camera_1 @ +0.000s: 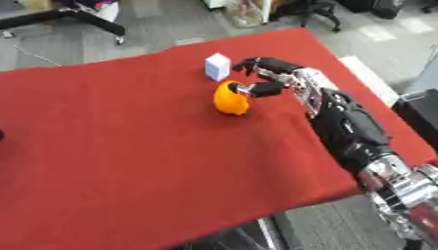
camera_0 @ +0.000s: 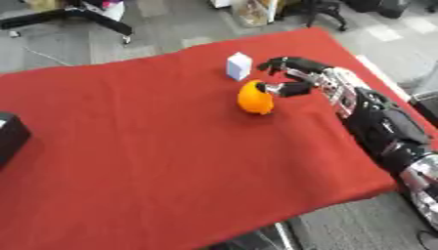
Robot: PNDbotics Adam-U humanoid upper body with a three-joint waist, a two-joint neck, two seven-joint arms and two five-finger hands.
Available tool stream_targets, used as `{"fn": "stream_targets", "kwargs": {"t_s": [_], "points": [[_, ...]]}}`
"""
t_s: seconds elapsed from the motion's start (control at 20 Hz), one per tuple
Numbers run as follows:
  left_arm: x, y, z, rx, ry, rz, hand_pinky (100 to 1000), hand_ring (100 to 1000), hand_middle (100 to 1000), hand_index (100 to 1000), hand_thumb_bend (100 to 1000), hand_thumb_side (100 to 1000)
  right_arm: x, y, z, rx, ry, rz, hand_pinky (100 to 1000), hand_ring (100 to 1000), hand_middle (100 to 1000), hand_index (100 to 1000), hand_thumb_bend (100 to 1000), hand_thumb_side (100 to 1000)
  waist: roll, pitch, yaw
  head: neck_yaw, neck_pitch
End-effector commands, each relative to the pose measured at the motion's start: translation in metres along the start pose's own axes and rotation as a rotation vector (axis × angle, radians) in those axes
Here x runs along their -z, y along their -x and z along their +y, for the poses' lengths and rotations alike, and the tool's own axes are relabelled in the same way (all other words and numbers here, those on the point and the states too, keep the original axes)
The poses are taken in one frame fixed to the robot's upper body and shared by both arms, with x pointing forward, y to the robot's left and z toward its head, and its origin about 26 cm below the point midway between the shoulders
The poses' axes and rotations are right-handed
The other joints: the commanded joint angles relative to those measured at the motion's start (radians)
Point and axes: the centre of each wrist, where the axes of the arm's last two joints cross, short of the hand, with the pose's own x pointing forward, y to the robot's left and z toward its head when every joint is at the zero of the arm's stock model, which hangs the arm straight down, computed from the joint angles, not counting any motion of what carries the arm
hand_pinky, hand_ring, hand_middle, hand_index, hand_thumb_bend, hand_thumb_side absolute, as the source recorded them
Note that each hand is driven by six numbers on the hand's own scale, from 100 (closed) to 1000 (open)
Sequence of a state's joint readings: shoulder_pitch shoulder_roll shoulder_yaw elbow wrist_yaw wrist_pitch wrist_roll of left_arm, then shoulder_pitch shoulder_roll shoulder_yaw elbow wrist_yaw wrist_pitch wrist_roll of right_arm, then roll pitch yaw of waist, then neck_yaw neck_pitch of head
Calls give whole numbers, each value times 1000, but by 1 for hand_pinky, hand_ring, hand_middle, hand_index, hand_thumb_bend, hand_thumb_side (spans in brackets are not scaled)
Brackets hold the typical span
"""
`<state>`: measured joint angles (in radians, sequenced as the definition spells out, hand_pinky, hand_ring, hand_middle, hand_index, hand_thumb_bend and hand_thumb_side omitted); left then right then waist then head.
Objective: Pick up the objects with one hand, pass them to the other hand, and then place them into the box on the other side of the table.
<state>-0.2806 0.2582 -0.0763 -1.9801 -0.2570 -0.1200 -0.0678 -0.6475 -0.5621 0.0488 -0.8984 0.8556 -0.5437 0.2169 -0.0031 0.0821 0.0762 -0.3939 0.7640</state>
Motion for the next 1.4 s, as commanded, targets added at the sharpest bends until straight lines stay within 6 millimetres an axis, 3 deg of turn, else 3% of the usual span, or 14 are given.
{"fn": "stream_targets", "kwargs": {"t_s": [0.05, 0.2, 0.35, 0.4, 0.45, 0.5, 0.55, 0.6, 0.7, 0.85, 1.05, 1.25, 1.4], "points": [[2, -6, 2, 6, 0, -21, 770, 586, 607, 820, 444, 783, 3, 0, -12, -91, -19, -20, 846, 823, 867, 943, 330, 963, -3, -12, 2, -4, -4], [1, -5, 1, 5, 0, -14, 770, 584, 604, 818, 438, 791, 4, -1, -9, -161, -60, -33, 842, 826, 843, 911, 300, 834, -6, -13, 4, -5, -3], [0, -5, 1, 8, -1, -7, 770, 582, 602, 818, 431, 798, 3, -1, -9, -224, -63, -34, 820, 783, 721, 790, 229, 666, -7, -14, 5, -6, -1], [0, -5, 1, 9, -2, -5, 770, 582, 602, 818, 428, 803, 3, -1, -10, -241, -46, -30, 807, 754, 628, 716, 192, 617, -8, -14, 5, -6, -1], [0, -5, 1, 10, -2, -4, 770, 582, 602, 818, 428, 804, 2, 0, -10, -255, -23, -25, 805, 748, 610, 699, 182, 609, -8, -14, 5, -5, -1], [-1, -4, 1, 10, -3, -1, 770, 582, 601, 818, 416, 816, 1, 0, -12, -260, 27, -16, 759, 635, 413, 489, 100, 576, -8, -14, 5, -4, -1], [-1, -4, 0, 11, -2, 1, 770, 581, 601, 817, 415, 817, 0, 1, -14, -257, 93, -6, 748, 608, 371, 438, 100, 564, -9, -14, 4, -4, -1], [-1, -4, 0, 14, -1, 3, 770, 580, 600, 817, 414, 820, -1, 2, -16, -254, 166, 4, 720, 544, 270, 331, 100, 542, -9, -14, 4, -2, 0], [-2, -4, 0, 19, 6, 6, 770, 579, 599, 818, 411, 824, -3, 1, -23, -250, 317, 18, 699, 505, 222, 273, 100, 520, -10, -14, 3, 0, 2], [-4, -3, -2, 30, 19, 20, 770, 575, 595, 810, 396, 830, -2, -4, -36, -221, 505, 31, 695, 481, 202, 255, 100, 523, -11, -15, 2, 7, 2], [-9, -2, -8, 68, 73, 67, 768, 566, 588, 803, 359, 862, 5, -28, -61, -65, 692, -9, 695, 456, 186, 241, 100, 558, -11, -15, -1, 56, 5], [-11, 5, -25, 119, 165, 114, 769, 581, 604, 815, 329, 867, 16, -71, -85, 116, 762, -133, 693, 442, 181, 236, 100, 594, -11, -15, -2, 110, 5], [-9, 13, -46, 167, 240, 132, 776, 615, 645, 845, 330, 861, 26, -115, -93, 288, 748, -261, 691, 435, 180, 236, 100, 622, -13, -15, -5, 148, 0]]}}
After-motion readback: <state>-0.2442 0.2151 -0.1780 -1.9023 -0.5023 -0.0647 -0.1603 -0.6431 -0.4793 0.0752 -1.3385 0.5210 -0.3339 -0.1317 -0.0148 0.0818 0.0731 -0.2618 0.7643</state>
